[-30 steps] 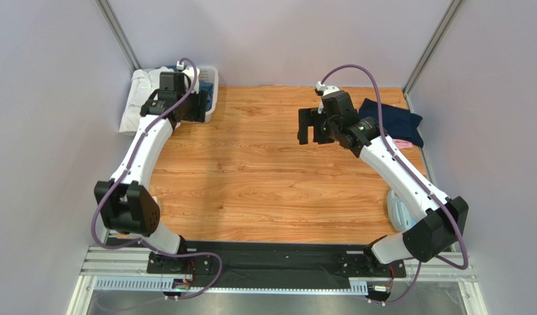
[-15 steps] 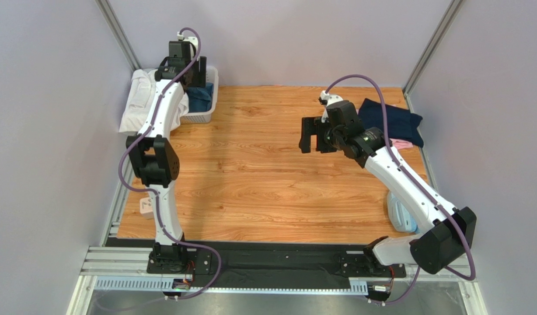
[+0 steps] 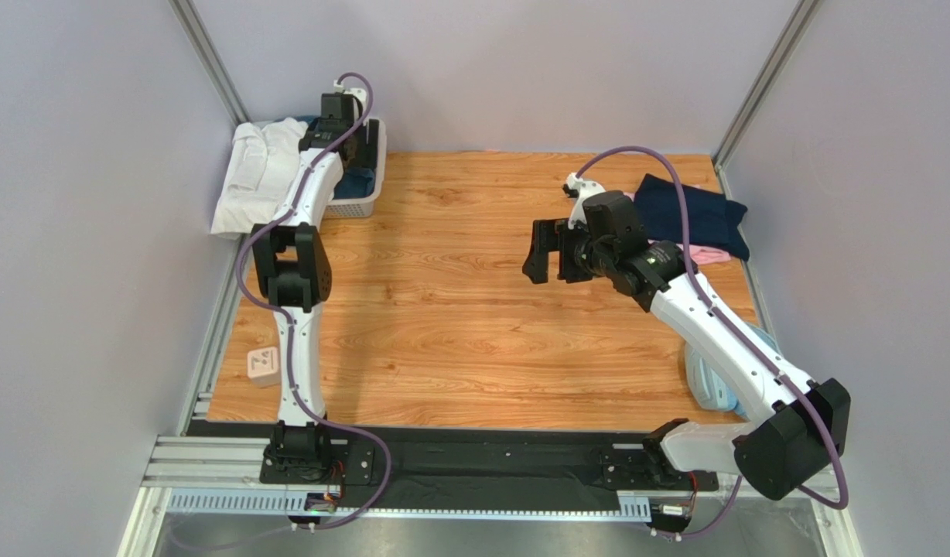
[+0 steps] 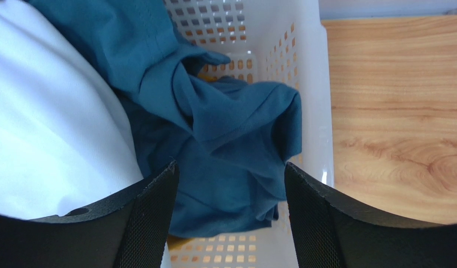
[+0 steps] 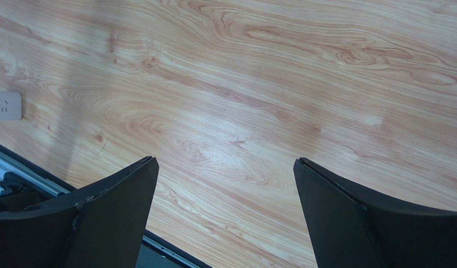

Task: Fold and stack the t-shirts
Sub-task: Grab crumpled tshirt from bin with the left arm

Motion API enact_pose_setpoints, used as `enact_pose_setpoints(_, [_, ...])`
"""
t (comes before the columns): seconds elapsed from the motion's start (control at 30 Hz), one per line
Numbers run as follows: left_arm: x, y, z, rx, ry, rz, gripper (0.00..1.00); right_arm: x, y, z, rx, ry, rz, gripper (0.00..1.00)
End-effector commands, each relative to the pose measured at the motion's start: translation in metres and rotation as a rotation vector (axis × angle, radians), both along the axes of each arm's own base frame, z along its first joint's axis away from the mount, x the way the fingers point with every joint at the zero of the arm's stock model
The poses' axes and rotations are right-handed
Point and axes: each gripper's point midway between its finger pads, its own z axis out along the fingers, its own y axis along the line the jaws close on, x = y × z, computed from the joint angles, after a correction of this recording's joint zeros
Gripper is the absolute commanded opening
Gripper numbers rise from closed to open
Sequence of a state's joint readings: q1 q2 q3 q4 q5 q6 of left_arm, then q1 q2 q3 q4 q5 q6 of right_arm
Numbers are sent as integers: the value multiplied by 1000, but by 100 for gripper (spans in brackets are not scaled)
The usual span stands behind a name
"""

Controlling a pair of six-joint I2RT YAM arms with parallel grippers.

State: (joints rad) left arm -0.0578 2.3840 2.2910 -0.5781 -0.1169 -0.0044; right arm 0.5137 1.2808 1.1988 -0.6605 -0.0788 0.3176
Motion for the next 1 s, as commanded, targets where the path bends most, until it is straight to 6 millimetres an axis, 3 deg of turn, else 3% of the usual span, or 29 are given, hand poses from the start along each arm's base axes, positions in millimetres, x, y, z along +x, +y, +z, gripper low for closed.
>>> enact_pose_setpoints(0.0, [32, -1, 46, 17, -183, -30, 77, -3, 15, 17, 95, -46, 52, 100])
enact_pose_setpoints(0.37, [51, 3, 21, 41, -212, -9, 88, -8, 23, 22, 133, -37, 97, 100])
enact_pose_setpoints(0.47, [55, 1, 14, 36, -210, -17, 84, -13, 21, 27, 145, -42, 97, 100])
enact_pose_setpoints(0.57, [56, 0, 5, 28, -200, -17, 66, -17, 19, 29, 153, -44, 93, 100])
enact_pose_setpoints(0.6, [57, 2, 3, 30, -197, -8, 49, -18, 18, 29, 152, -44, 90, 100])
enact_pose_setpoints(0.7, [56, 3, 2, 26, -194, 4, 18, -22, 15, 26, 150, -36, 84, 100])
enact_pose_setpoints(0.73, [55, 4, 6, 23, -198, 4, 14, -23, 15, 25, 151, -33, 82, 100])
enact_pose_setpoints(0.77, [54, 5, 7, 18, -197, 1, 0, -25, 15, 24, 153, -30, 84, 100])
enact_pose_setpoints(0.93, [45, -2, 50, -18, -242, -19, 0, -29, 16, 16, 165, -16, 92, 100])
enact_pose_setpoints(0.97, [40, -8, 80, -34, -283, -46, 0, -31, 17, 18, 176, -17, 102, 100])
